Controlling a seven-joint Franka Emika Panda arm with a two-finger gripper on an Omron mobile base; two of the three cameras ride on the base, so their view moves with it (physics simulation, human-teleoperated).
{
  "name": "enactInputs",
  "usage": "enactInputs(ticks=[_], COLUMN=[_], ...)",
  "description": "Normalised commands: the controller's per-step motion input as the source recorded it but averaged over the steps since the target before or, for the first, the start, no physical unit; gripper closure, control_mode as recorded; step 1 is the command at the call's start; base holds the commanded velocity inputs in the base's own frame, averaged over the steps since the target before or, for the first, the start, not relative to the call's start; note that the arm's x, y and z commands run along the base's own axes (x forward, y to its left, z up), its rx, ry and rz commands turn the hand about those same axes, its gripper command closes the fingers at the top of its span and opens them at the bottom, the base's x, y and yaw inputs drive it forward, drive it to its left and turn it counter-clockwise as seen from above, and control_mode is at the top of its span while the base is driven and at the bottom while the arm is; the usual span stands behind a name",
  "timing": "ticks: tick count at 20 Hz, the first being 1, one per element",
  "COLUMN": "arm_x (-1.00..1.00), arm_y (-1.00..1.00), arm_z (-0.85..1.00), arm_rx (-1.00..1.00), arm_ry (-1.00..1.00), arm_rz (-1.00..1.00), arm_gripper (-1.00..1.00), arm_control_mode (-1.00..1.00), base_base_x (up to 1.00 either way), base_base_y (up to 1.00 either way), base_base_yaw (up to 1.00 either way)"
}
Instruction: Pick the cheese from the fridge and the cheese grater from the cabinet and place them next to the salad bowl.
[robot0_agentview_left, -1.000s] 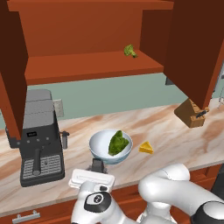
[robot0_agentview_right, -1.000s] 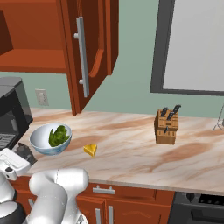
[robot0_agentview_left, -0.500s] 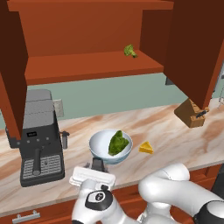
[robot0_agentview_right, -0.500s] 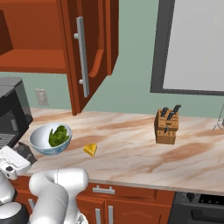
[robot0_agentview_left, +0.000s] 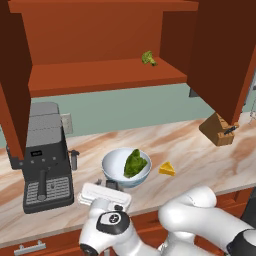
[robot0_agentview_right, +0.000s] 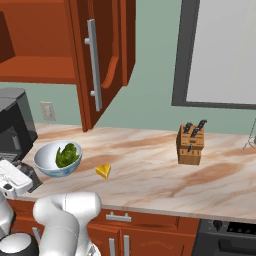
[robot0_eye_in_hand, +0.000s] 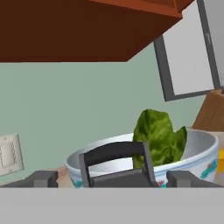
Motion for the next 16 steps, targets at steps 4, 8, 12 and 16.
enactInputs(ticks=[4, 8, 12, 16], arm_x=[-0.01, -0.06, -0.15, -0.28], arm_y=[0.0, -0.04, -0.23, -0.34], arm_z=[0.67, 0.71, 0.84, 0.84], arm_rx=[0.03, 0.06, 0.12, 0.15], arm_ry=[0.0, -0.01, -0.06, -0.09], arm_rz=[-0.02, -0.03, -0.05, -0.07], arm_gripper=[-1.0, -1.0, -1.0, -1.0], arm_control_mode=[-1.0, -1.0, -1.0, -1.0], base_base_x=[0.0, 0.0, 0.0, 0.0], base_base_y=[0.0, 0.0, 0.0, 0.0], base_base_yaw=[0.0, 0.0, 0.0, 0.0])
